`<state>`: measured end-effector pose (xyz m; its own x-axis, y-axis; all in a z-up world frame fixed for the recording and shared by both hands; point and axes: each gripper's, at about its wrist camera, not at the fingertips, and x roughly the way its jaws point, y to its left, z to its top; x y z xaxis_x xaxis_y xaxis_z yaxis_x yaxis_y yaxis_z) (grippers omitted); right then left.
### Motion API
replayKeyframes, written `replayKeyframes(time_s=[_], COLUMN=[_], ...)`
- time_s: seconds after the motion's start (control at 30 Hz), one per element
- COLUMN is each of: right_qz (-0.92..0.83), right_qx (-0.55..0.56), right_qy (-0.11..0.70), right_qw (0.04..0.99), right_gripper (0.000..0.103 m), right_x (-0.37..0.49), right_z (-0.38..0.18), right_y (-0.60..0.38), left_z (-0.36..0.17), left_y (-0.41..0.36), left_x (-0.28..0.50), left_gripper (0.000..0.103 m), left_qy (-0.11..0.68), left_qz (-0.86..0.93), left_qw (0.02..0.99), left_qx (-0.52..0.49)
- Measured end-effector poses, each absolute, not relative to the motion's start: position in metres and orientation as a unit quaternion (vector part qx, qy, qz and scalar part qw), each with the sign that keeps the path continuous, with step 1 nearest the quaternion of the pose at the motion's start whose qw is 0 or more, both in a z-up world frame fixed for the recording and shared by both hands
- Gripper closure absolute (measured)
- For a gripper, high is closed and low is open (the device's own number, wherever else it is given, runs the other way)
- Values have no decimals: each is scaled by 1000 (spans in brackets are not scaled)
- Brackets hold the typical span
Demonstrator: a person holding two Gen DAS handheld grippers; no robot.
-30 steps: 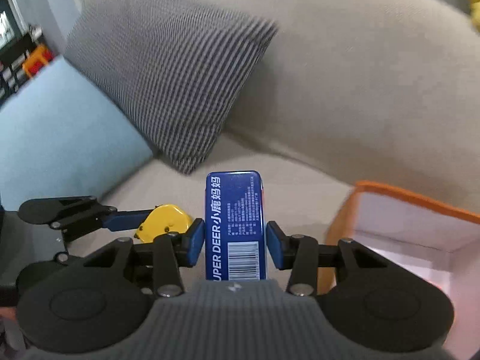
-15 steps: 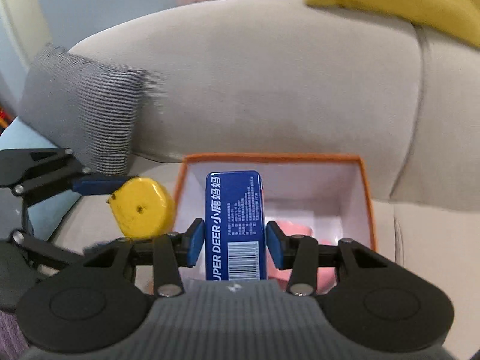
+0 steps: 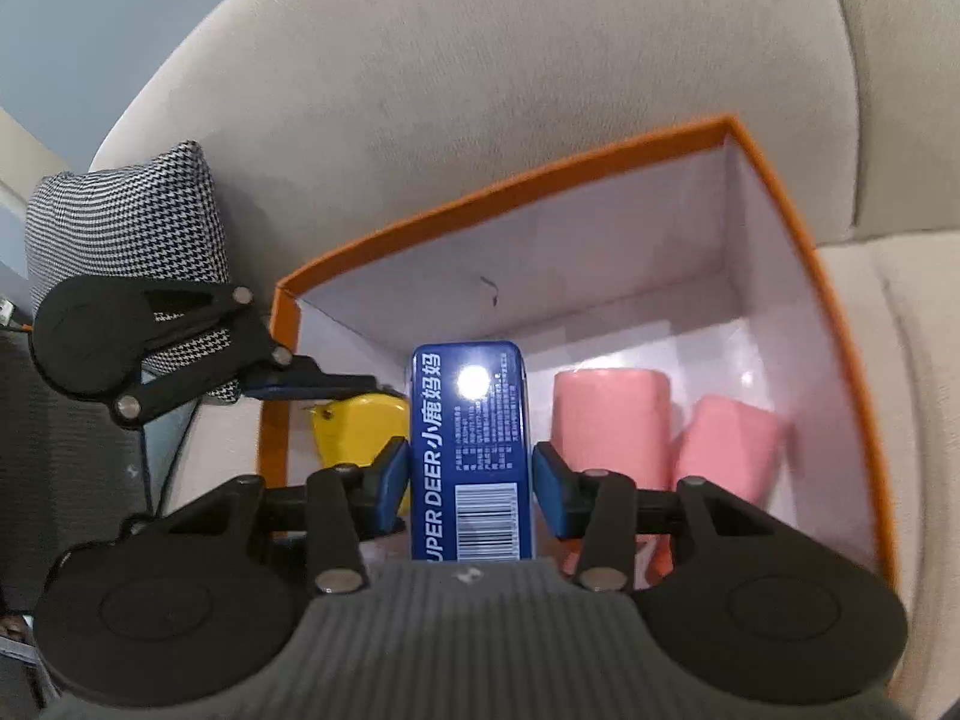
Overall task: Organize rigid objects
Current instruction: 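Carry the tape measure with the left gripper while the right carries the blue tin into the box, then lower the tape measure and blue tin into the box and open both grippers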
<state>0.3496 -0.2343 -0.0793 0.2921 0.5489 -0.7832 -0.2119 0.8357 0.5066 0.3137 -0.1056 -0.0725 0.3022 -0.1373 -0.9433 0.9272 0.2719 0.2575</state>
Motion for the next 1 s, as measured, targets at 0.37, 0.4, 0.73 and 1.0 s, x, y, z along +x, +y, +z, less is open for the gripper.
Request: replayKeyframes(time_s=[0.37, 0.4, 0.73, 1.0], right_qz=[254, 255, 244, 229], right_qx=[157, 152, 117, 74], right_qy=[567, 567, 576, 568], right_qw=[768, 768, 771, 787], right_gripper=[57, 57, 56, 56], right_x=[364, 364, 365, 360], right_z=[-111, -111, -113, -109], right_y=[-216, -213, -192, -189], left_z=[-111, -113, -123, -111], left_y=[-111, -111, -118, -118], left_x=[326, 326, 341, 334], left_gripper=[41, 41, 37, 33], left_qy=[469, 471, 475, 464], left_qz=[-401, -402, -402, -406], left_qw=[635, 633, 639, 658], left_qx=[463, 464, 452, 433])
